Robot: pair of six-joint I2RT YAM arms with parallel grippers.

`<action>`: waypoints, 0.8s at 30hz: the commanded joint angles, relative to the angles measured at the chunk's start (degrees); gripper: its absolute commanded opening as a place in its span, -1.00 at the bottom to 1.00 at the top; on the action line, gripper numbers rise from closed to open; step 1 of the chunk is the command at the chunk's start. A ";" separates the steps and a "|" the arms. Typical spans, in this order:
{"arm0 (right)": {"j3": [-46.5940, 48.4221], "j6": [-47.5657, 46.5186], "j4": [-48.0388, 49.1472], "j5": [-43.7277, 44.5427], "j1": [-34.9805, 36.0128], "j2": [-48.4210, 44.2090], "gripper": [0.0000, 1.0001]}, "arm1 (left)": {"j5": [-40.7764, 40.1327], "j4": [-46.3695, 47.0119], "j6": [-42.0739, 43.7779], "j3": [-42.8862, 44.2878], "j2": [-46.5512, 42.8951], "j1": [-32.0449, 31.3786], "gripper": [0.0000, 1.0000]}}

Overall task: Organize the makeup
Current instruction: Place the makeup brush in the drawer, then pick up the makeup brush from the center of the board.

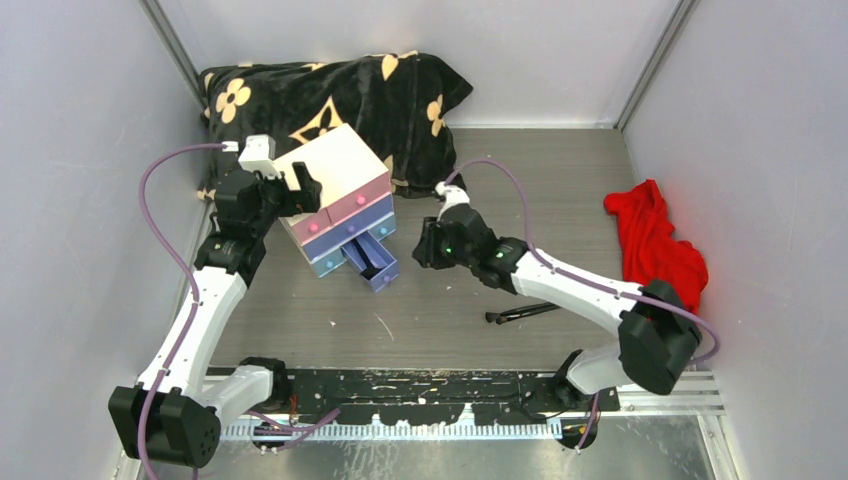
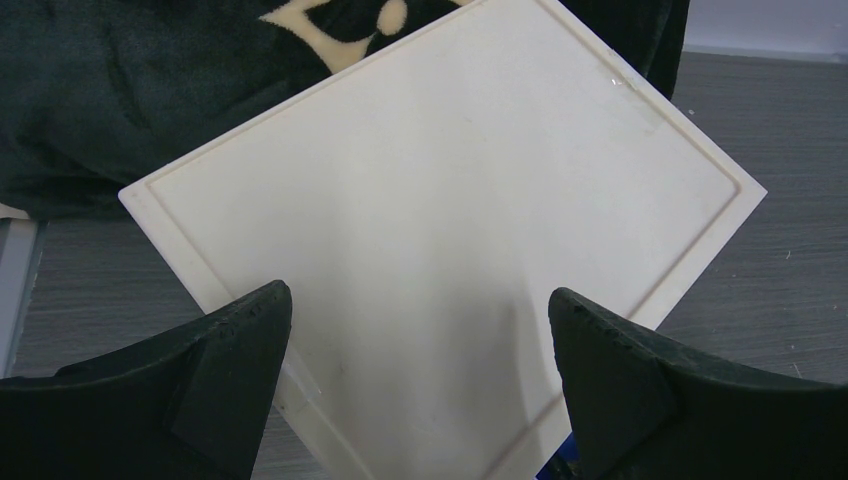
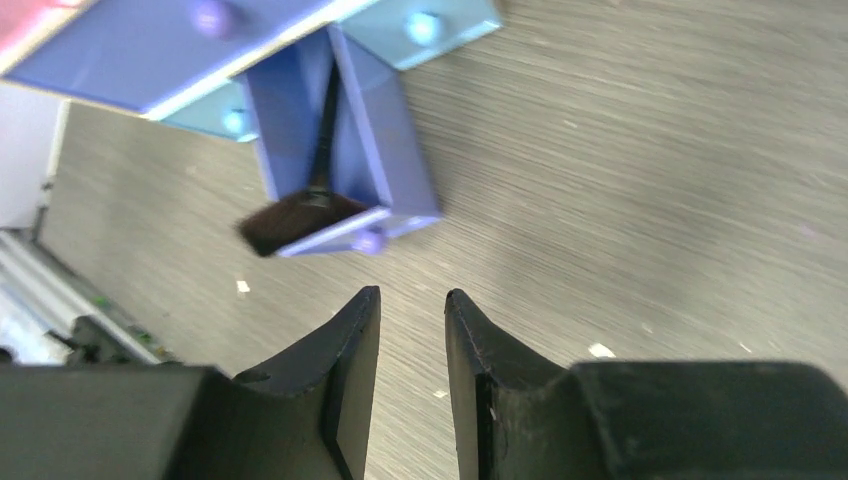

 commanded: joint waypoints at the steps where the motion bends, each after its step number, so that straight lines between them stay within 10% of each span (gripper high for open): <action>1: -7.17 4.96 -8.62 7.25 -3.34 -4.96 -0.28 | 0.26 -3.84 -0.26 -0.50 0.85 -0.18 1.00; 14: -27.49 28.47 -28.68 22.98 -5.08 -32.79 -0.22 | 1.43 -2.92 -0.95 -0.71 1.90 -0.32 1.00; 24: -31.26 37.55 -30.46 28.93 -6.06 -30.38 0.11 | 1.36 -3.07 -0.88 -0.59 1.36 -0.32 1.00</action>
